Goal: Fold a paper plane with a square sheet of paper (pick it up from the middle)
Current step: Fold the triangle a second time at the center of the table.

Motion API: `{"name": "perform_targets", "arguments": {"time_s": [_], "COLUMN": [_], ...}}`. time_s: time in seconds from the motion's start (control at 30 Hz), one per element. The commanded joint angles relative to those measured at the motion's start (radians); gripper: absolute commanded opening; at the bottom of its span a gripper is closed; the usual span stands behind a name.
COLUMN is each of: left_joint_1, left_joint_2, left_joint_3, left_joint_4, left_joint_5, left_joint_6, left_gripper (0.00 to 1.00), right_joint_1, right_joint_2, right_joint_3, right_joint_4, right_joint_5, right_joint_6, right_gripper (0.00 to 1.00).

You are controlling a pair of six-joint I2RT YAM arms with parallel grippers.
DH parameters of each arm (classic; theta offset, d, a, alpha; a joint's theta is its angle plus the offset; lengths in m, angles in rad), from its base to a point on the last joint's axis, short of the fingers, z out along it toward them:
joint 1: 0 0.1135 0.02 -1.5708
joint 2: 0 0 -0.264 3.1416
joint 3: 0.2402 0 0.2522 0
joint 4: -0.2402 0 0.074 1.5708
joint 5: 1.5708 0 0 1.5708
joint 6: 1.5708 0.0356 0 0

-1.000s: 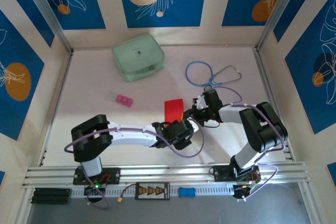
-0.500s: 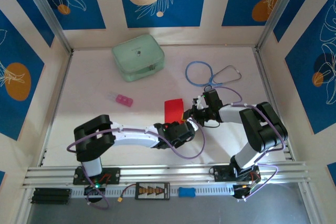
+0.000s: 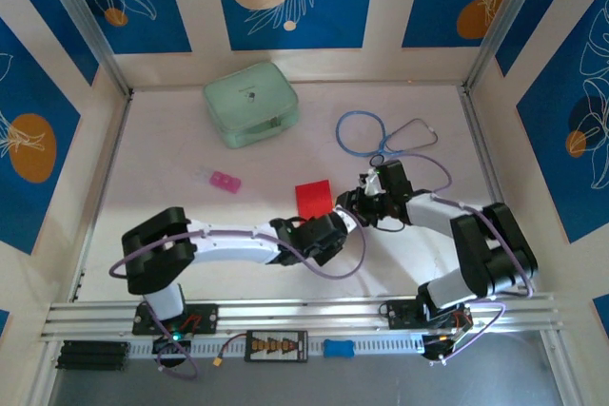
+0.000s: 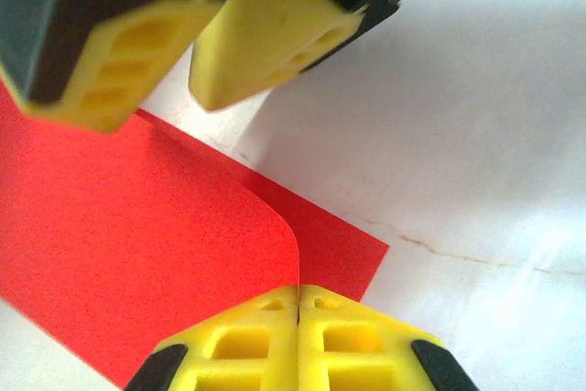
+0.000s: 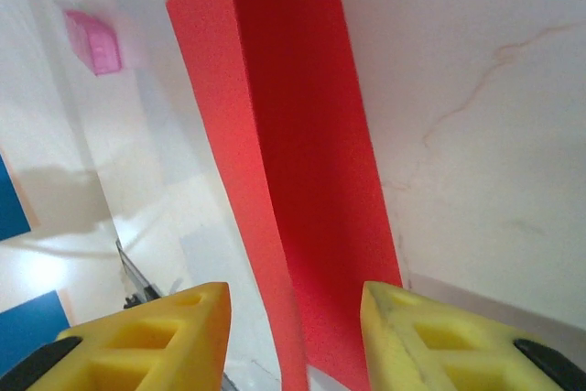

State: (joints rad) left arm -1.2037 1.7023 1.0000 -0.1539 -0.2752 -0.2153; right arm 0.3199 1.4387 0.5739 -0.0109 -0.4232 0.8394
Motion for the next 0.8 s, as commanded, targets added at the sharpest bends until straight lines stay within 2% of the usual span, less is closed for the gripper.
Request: {"name": "perform_targets", "arguments": {"time_s": [0.0,0.13,0.23,0.3,0.47,0.57,0.77], "left_joint_1": [0.078,0.156,0.183,0.204,0.23,0.23,0.23], "left_joint_2": [-0.049,-0.036,-0.034,-0.038,-0.044,-0.042,-0.034], "left_joint_3": [-0.052,-0.089,-0.106,-0.13,-0.164,-0.166,-0.163], "left_joint_4": [0.097,0.205,0.241,0.275,0.308,0.313,0.309], "left_joint_5": [0.241,0.431,0.478,0.505,0.522,0.52,0.524], "left_joint_6": [-0.148,-0.277,-0.314,-0.341,-0.369,-0.374,-0.371], "left_gripper": [0.0,0.0,0.0,0.0,0.0,0.0,0.0], "right_joint_1": [-0.027,-0.034,-0.028,-0.015,0.037,0.079,0.126], "right_joint_2": [-0.097,-0.242,-0.318,-0.34,-0.336,-0.308,-0.246], "right_joint_3": [-0.035,-0.037,-0.055,-0.066,-0.108,-0.128,-0.156], "right_joint_4": [-0.115,-0.237,-0.25,-0.255,-0.211,-0.148,-0.048], "right_joint_5": [0.079,0.135,0.104,0.088,0.055,0.028,0.012], "right_joint_6": [0.001,-0.005,0.008,0.024,0.058,0.078,0.116], "right_gripper": [0.44,0.44,0.4,0.34,0.18,0.11,0.07]}}
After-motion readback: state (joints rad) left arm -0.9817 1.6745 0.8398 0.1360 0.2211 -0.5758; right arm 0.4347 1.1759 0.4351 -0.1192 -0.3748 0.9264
